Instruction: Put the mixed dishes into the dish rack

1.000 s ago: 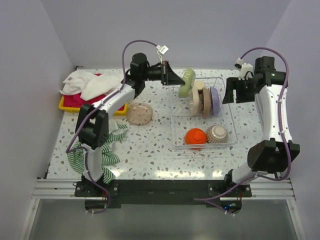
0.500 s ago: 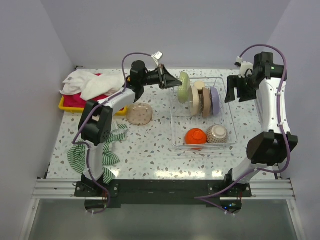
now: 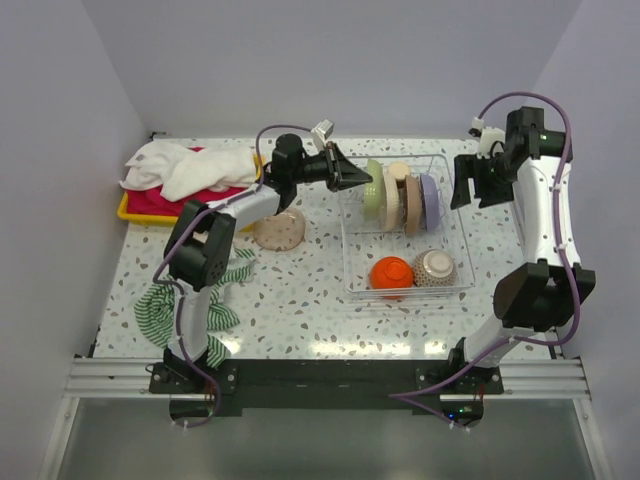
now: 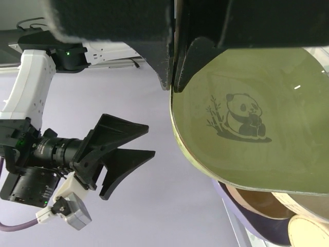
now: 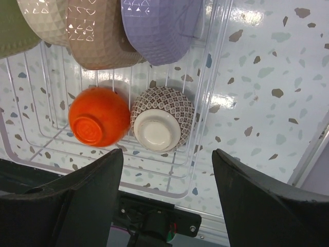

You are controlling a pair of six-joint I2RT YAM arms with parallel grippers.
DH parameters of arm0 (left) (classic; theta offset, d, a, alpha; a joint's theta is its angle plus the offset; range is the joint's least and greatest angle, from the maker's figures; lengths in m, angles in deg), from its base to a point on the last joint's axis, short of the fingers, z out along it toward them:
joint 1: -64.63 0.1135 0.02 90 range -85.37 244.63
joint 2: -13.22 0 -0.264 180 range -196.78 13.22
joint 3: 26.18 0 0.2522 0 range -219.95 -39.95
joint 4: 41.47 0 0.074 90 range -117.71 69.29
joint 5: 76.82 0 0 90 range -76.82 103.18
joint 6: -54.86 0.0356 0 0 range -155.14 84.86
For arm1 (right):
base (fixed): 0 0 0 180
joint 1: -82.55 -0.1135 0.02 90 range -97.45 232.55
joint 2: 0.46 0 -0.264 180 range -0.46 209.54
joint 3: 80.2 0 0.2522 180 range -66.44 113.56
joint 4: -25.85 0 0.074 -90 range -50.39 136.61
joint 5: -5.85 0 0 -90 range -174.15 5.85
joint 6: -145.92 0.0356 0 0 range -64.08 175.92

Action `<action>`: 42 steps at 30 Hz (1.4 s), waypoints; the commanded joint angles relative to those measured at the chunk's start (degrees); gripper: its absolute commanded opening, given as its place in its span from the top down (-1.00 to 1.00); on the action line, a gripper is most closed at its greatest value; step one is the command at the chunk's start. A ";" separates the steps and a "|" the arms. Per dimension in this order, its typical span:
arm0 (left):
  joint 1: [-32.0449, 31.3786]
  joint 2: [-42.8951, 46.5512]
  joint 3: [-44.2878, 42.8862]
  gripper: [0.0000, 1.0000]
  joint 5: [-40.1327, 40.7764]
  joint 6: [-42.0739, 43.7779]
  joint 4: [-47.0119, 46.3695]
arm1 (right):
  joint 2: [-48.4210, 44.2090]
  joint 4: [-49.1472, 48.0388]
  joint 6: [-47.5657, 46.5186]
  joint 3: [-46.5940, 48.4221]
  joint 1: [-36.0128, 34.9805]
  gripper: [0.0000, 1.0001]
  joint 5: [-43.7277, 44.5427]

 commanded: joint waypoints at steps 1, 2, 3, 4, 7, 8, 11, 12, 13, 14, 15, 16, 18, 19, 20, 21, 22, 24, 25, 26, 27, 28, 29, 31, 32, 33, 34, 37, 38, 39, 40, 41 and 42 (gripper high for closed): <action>-0.25 -0.65 2.97 1.00 1.24 -2.25 -1.72 | -2.08 1.01 -0.89 -1.01 0.08 -0.48 1.28; -0.25 -0.74 3.50 1.00 1.50 -2.60 -1.81 | -2.25 1.01 -0.89 -1.36 0.08 -0.48 1.28; -0.25 -0.83 4.37 1.00 1.77 -3.12 -2.42 | -2.25 1.01 -0.89 -1.45 0.08 -0.48 1.36; -0.25 -0.91 4.56 1.00 2.12 -3.39 -2.34 | -2.34 0.92 -0.89 -1.63 -0.01 -0.48 1.45; -0.51 -1.53 4.65 1.00 2.56 -4.09 -2.60 | -2.43 0.92 -0.89 -1.98 -0.27 -0.48 1.54; -0.60 -1.88 4.39 1.00 2.56 -4.10 -2.77 | -2.43 0.92 -0.89 -1.98 -0.36 -0.48 1.80; -1.21 -1.62 2.80 1.00 2.12 -4.18 -6.45 | -2.43 0.92 -0.97 -1.98 -0.71 -0.48 2.24; -1.56 -1.18 1.93 1.00 2.12 -4.27 -7.60 | -2.43 0.92 -0.97 -2.07 -0.89 -0.48 2.42; -1.65 -0.74 1.57 1.00 2.56 -4.27 -8.48 | -2.60 0.83 -1.06 -2.16 -1.06 -0.48 2.50; -1.65 0.39 1.48 1.00 3.08 -4.71 -10.40 | -2.69 0.83 -1.06 -2.51 -1.24 -0.48 2.68; -1.91 0.93 1.48 1.00 3.61 -5.58 -11.46 | -2.87 0.83 -1.06 -2.77 -1.33 -0.48 2.77; -2.00 1.28 1.31 1.00 4.31 -6.20 -12.00 | -2.96 0.83 -1.06 -3.03 -1.50 -0.48 2.86; -2.88 1.81 1.74 1.00 4.49 -6.90 -14.02 | -3.13 0.83 -1.15 -3.48 -1.68 -0.48 3.12; -3.23 1.98 2.01 1.00 4.49 -7.08 -14.72 | -3.05 0.83 -1.24 -3.56 -1.85 -0.48 3.12; -3.41 1.99 2.27 1.00 4.49 -7.17 -14.99 | -3.05 0.83 -1.24 -3.48 -1.85 -0.48 3.21; -3.67 1.81 2.88 1.00 4.58 -7.52 -14.90 | -2.96 0.83 -1.24 -3.39 -1.94 -0.48 3.38; -3.67 1.64 3.15 1.00 4.84 -7.61 -14.82 | -2.78 0.83 -1.24 -3.21 -2.03 -0.48 3.38; -3.59 0.76 3.85 1.00 4.93 -7.79 -15.43 | -2.70 0.66 -1.24 -3.04 -2.12 -0.49 3.56; -3.59 0.49 4.03 1.00 5.11 -7.79 -15.34 | -2.69 0.66 -1.24 -2.95 -2.38 -0.49 3.82; -3.59 0.06 4.12 1.00 5.20 -7.79 -15.60 | -2.69 0.83 -1.32 -2.78 -2.47 -0.49 3.91; -3.59 -0.04 4.73 1.00 5.37 -7.87 -15.95 | -2.69 0.92 -1.41 -2.77 -2.38 -0.49 4.17; -3.59 -0.12 4.91 1.00 5.46 -7.87 -16.13 | -2.69 0.92 -1.50 -2.77 -2.56 -0.49 4.26; -3.50 -0.04 5.34 1.00 5.63 -8.14 -16.92 | -2.87 0.83 -1.50 -2.95 -2.47 -0.49 4.35; -3.41 0.31 6.75 1.00 6.25 -8.31 -17.45 | -3.13 0.75 -1.50 -3.39 -2.56 -0.49 4.53; -3.24 0.75 7.45 1.00 6.43 -8.40 -18.41 | -3.31 0.48 -1.50 -4.08 -2.56 -0.49 4.44; -3.06 0.93 8.76 1.00 6.69 -8.58 -18.85 | -3.48 0.39 -1.50 -4.44 -2.47 -0.49 4.44; -3.06 1.28 9.56 1.00 7.39 -8.67 -19.47 | -3.57 0.31 -1.50 -4.79 -2.47 -0.49 4.44; -2.53 2.16 11.67 1.00 7.92 -8.84 -20.88 | -3.57 0.04 -1.33 -5.58 -2.64 -0.49 4.44; -2.36 2.33 11.85 1.00 7.92 -8.75 -21.14 | -3.57 -0.22 -1.33 -5.67 -2.65 -0.49 4.44; -2.27 2.34 12.20 1.00 7.83 -8.67 -20.97 | -3.40 -0.31 -1.33 -5.76 -2.65 -0.49 4.35; -2.18 2.25 12.20 1.00 7.92 -8.49 -20.88 | -3.22 -0.40 -1.24 -5.67 -2.56 -0.49 4.44; -2.18 1.81 12.20 1.00 8.01 -8.23 -19.66 | -3.22 -0.48 -1.24 -5.67 -2.64 -0.49 4.35; -2.09 1.46 11.86 1.00 8.18 -8.23 -18.87 | -3.05 -0.49 -1.24 -5.59 -2.65 -0.49 4.26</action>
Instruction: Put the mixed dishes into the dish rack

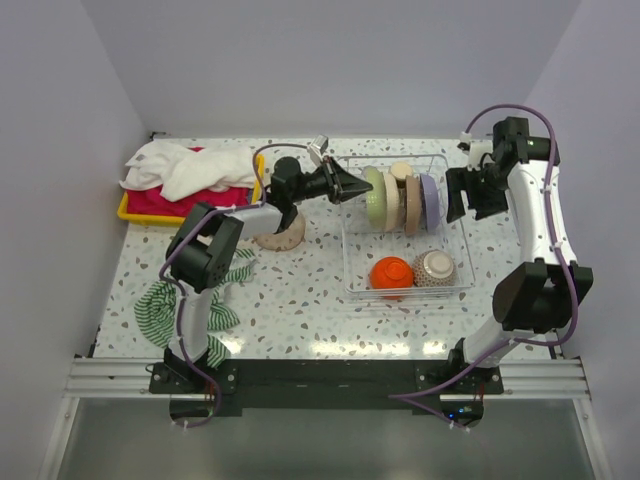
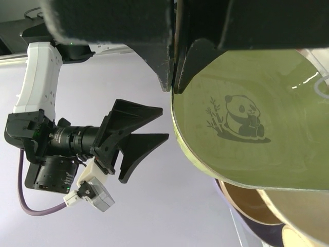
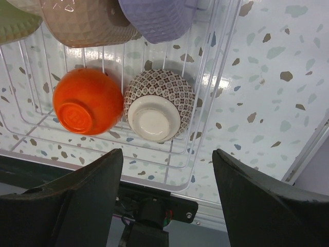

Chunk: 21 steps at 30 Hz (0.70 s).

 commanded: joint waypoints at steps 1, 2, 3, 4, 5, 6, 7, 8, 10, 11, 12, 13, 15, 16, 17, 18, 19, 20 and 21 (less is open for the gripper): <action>0.07 0.83 0.23 1.00 1.58 0.27 0.33 | -1.78 -0.73 -0.38 0.14 -0.31 -0.49 0.85; 0.16 0.13 0.05 1.00 1.93 0.45 0.94 | -1.69 -0.81 -0.38 0.40 -0.31 -0.49 0.85; 0.16 -0.32 -0.13 1.00 2.29 0.89 1.21 | -1.51 -0.81 -0.38 0.58 -0.39 -0.49 0.85; 0.16 -0.84 -0.56 1.00 2.38 1.24 2.08 | -1.25 -0.81 -0.38 0.67 -0.39 -0.49 0.77; 0.16 -1.81 -1.09 1.00 2.64 1.42 3.49 | -1.16 -0.81 -0.38 0.84 -0.48 -0.49 0.77; 0.16 -2.25 -1.18 1.00 2.81 2.03 3.67 | -1.07 -0.81 -0.38 0.84 -0.40 -0.49 0.77; 0.16 -2.60 -1.36 1.00 2.82 2.21 4.02 | -0.99 -0.81 -0.38 0.84 -0.48 -0.49 0.85; 0.16 -3.30 -1.53 1.00 2.90 2.38 4.98 | -0.90 -0.73 -0.38 0.76 -0.48 -0.49 0.68; 0.16 -3.66 -1.36 1.00 3.25 2.65 5.52 | -0.81 -0.73 -0.38 0.67 -0.48 -0.49 0.68; 0.07 -4.01 -1.45 0.92 3.34 2.82 6.83 | -0.72 -0.73 -0.38 0.58 -0.48 -0.49 0.59; 0.07 -4.10 -1.53 0.71 3.52 3.00 7.27 | -0.72 -0.81 -0.38 0.49 -0.48 -0.49 0.50; 0.07 -4.10 -1.62 0.63 3.61 3.35 7.19 | -0.72 -0.90 -0.30 0.41 -0.48 -0.49 0.42; 0.07 -3.58 -1.80 0.17 3.96 5.27 8.15 | -0.63 -1.25 -0.21 0.14 -0.48 -0.49 0.06; 0.07 -3.22 -1.88 0.03 3.61 6.07 8.77 | -0.63 -1.25 -0.12 0.05 -0.48 -0.49 -0.11; 0.16 -2.09 -2.15 -0.09 3.26 6.95 11.21 | -0.55 -1.34 -0.12 0.05 -0.48 -0.49 -0.29; 0.25 -1.47 -2.24 -0.25 2.73 9.74 12.97 | -0.46 -1.34 -0.03 0.14 -0.57 -0.49 -0.64; 0.51 -0.68 -2.24 -0.30 1.25 11.60 14.30 | -0.46 -1.34 0.14 0.23 -0.57 -0.49 -0.90; 0.95 0.63 -2.50 -0.39 0.54 13.88 19.10 | -0.37 -1.43 0.14 0.32 -0.57 -0.49 -1.25; 1.30 1.25 -2.94 -0.41 0.10 19.38 23.06 | -0.28 -1.43 0.40 0.40 -0.57 -0.49 -1.69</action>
